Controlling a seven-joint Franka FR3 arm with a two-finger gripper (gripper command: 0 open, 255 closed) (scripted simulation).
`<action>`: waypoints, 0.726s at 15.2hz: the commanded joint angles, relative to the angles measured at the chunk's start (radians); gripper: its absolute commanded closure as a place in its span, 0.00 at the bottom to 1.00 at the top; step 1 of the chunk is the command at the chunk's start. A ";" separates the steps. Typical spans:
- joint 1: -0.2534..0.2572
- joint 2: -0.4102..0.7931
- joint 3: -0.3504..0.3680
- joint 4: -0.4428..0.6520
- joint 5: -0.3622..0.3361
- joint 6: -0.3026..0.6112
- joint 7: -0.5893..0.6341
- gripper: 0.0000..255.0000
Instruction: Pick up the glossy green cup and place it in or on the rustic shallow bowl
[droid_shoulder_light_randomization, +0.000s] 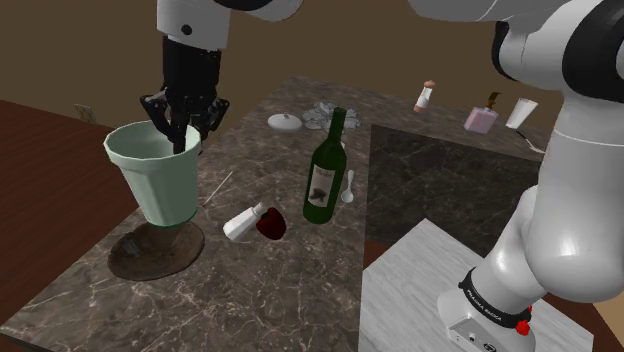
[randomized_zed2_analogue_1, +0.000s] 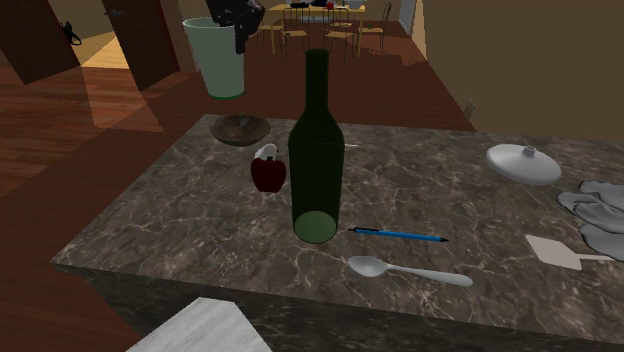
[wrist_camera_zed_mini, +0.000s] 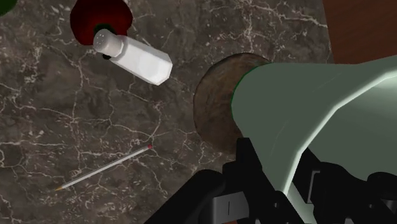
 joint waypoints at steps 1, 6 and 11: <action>0.036 0.101 -0.003 0.148 -0.044 -0.049 0.029 1.00; 0.085 0.214 -0.013 0.299 -0.084 -0.088 0.052 1.00; 0.074 0.204 -0.013 0.215 -0.080 -0.016 0.044 1.00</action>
